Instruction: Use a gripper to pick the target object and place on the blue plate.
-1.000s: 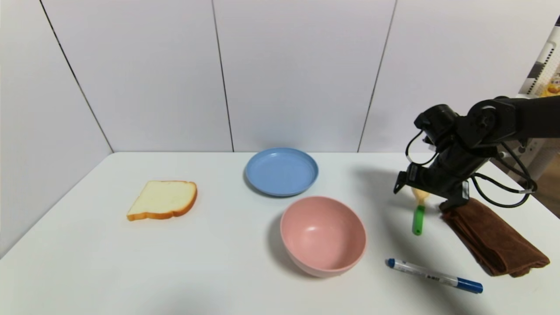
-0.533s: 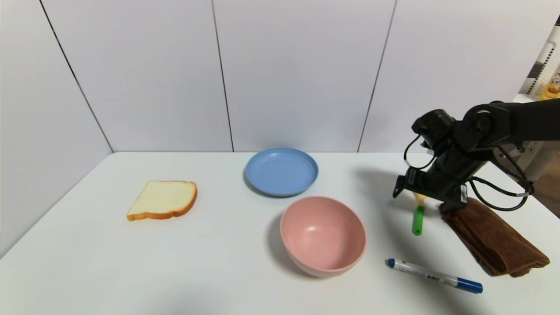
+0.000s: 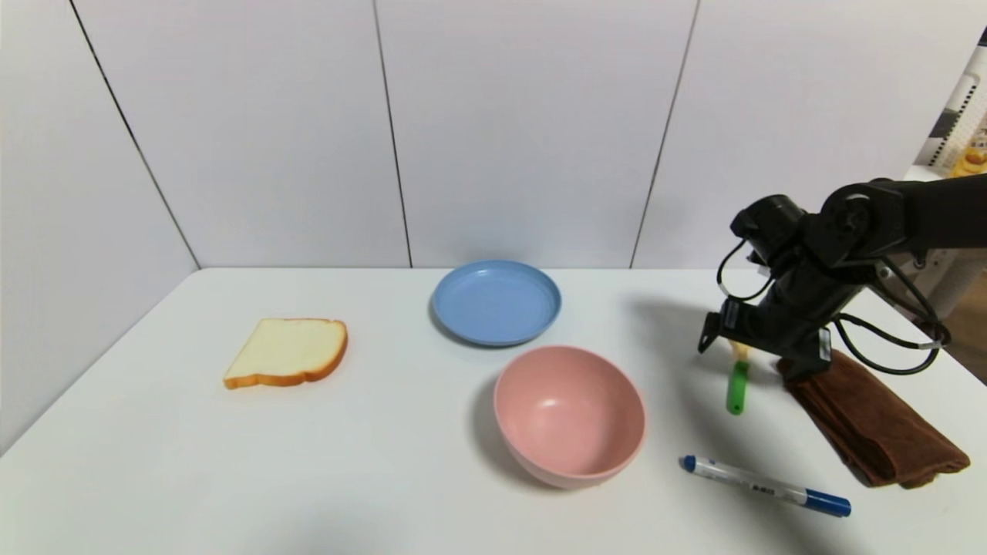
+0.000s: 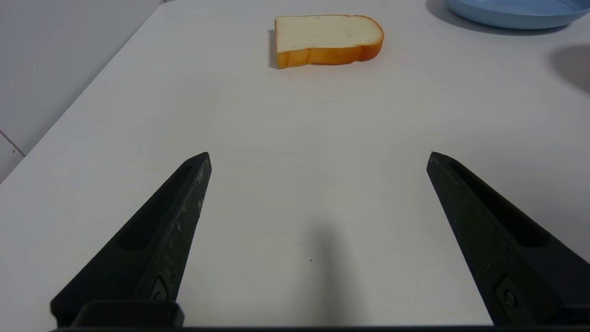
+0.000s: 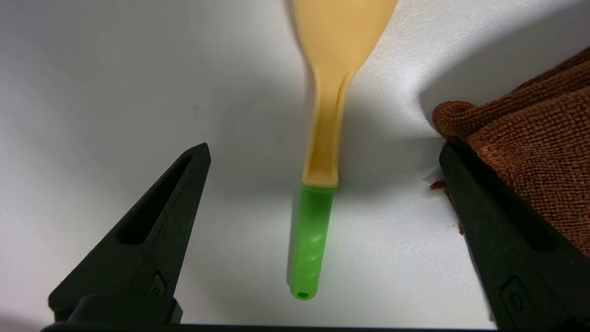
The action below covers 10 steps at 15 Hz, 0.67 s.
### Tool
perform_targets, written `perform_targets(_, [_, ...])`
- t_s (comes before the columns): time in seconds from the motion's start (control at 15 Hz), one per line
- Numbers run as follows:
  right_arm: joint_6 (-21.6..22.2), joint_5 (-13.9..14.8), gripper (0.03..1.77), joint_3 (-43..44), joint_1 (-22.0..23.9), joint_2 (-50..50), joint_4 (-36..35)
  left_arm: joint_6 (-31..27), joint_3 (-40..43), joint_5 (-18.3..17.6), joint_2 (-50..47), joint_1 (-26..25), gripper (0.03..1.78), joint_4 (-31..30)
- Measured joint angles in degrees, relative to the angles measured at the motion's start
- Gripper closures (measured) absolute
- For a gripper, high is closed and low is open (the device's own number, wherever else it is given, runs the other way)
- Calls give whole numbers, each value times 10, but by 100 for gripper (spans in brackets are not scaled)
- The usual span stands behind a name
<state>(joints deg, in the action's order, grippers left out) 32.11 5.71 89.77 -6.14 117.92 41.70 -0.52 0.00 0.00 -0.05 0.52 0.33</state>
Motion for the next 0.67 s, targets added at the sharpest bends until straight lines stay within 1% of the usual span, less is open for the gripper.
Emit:
perform_targets(0.6, [-1,0,9,0,4,1,0,0,0,0,0,0,12,0])
perform_targets(0.67, [-1,-3,14,-1,3,1,1,0,0,0,0,0,12,0])
